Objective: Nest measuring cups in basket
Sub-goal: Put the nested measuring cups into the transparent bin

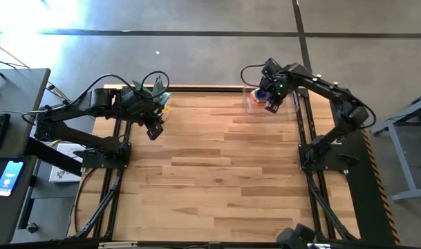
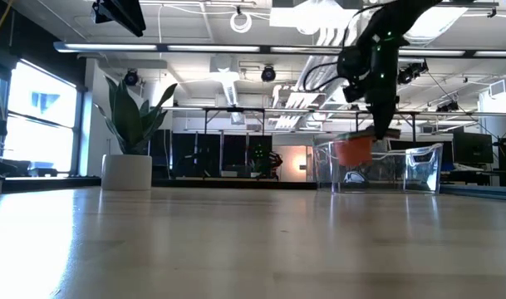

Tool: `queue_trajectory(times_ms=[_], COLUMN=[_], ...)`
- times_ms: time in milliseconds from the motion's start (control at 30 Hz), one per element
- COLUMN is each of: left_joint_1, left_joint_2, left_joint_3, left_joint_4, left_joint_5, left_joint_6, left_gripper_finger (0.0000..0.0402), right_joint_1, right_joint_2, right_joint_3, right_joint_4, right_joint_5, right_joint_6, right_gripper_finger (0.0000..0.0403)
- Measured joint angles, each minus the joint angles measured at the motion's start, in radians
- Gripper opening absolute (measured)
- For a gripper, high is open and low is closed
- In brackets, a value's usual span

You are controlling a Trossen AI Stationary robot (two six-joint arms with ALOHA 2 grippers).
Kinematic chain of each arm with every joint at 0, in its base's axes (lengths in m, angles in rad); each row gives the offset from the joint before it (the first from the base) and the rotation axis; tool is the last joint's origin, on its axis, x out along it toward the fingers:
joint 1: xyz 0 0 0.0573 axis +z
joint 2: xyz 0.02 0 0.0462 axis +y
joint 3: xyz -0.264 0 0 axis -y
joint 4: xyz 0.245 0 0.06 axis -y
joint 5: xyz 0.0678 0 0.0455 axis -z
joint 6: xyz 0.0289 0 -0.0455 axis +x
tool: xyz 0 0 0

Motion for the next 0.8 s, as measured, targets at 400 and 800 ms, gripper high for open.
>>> queue_trajectory(times_ms=[400,800], left_joint_1=[0.000,0.000], left_joint_2=[0.000,0.000], left_joint_3=[0.000,0.000], left_joint_4=[0.000,0.000], left_joint_5=[0.000,0.000], left_joint_6=[0.001,0.018], left_gripper_finger=[0.0076,0.0076], right_joint_1=[0.000,0.000], right_joint_2=[0.162,0.192], right_joint_3=[0.000,0.000], right_joint_4=[0.016,0.010], right_joint_5=[-0.014,0.013], right_joint_6=[-0.043,-0.042], right_gripper_finger=[0.0131,0.0161])
